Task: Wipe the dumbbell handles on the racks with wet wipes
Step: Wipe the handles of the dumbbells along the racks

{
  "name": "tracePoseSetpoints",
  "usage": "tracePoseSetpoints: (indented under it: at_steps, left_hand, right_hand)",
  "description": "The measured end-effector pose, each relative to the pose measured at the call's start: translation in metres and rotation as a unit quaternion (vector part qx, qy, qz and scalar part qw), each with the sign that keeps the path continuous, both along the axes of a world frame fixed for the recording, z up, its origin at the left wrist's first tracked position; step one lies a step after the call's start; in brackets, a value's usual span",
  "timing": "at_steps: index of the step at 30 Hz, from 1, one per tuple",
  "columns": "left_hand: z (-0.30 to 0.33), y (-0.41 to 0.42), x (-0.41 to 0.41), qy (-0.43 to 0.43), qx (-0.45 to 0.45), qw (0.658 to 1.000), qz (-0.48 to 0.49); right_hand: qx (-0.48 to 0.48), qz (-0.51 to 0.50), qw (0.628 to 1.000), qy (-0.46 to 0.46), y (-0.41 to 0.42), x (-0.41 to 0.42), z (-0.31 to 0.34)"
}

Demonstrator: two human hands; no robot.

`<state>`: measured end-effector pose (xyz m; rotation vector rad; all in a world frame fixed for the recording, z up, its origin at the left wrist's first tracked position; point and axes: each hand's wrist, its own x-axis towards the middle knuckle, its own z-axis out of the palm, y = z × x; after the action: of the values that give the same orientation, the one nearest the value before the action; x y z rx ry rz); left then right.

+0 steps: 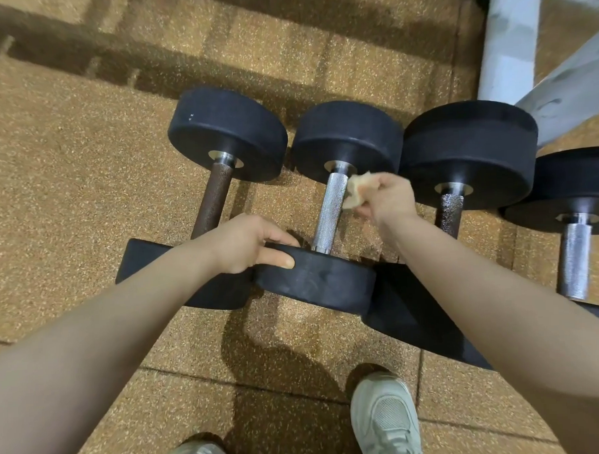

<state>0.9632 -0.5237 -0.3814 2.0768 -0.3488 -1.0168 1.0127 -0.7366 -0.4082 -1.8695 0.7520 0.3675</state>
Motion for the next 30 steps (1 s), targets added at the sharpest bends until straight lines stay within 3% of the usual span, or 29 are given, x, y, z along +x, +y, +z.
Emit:
tracePoseSetpoints:
  at_steps: [2, 5, 7, 11, 14, 16, 19, 24, 27, 30]
  left_hand:
    - [0.000, 0.000, 0.000, -0.003, 0.005, 1.000, 0.001]
    - [-0.001, 0.000, 0.000, 0.001, 0.001, 1.000, 0.008]
    - [-0.002, 0.000, 0.000, 0.000, 0.001, 1.000, 0.011]
    - [-0.002, 0.000, -0.001, -0.003, 0.000, 1.000, 0.009]
    - [-0.002, 0.001, -0.002, -0.007, 0.004, 1.000, 0.010]
    - [-0.002, 0.001, -0.002, -0.009, 0.005, 1.000, 0.006]
    - [-0.002, 0.001, -0.001, -0.005, 0.002, 1.000, 0.004]
    - [-0.001, 0.001, 0.002, -0.003, -0.005, 1.000, -0.003]
    - [-0.001, 0.001, 0.003, 0.004, -0.007, 1.000, -0.001]
    - [-0.001, 0.002, 0.001, 0.001, -0.018, 1.000, 0.006]
  right_hand:
    - [-0.083, 0.078, 0.992, -0.062, 0.004, 0.004, -0.007]
    - [-0.172, 0.268, 0.942, -0.101, 0.010, -0.021, -0.012]
    - [-0.156, 0.349, 0.916, -0.118, 0.009, -0.038, -0.010]
    - [-0.105, 0.479, 0.871, -0.033, -0.004, -0.031, 0.002]
    - [-0.170, 0.367, 0.900, -0.164, -0.004, -0.008, 0.007]
    - [-0.213, 0.302, 0.910, -0.189, -0.002, -0.002, 0.006]
    - [-0.192, 0.307, 0.911, -0.197, 0.000, -0.016, -0.007]
    - [-0.126, 0.517, 0.825, -0.193, -0.016, -0.025, -0.002]
    - [-0.244, 0.518, 0.773, -0.272, -0.005, 0.001, 0.009]
    - [-0.371, 0.531, 0.731, -0.213, 0.017, 0.026, 0.008]
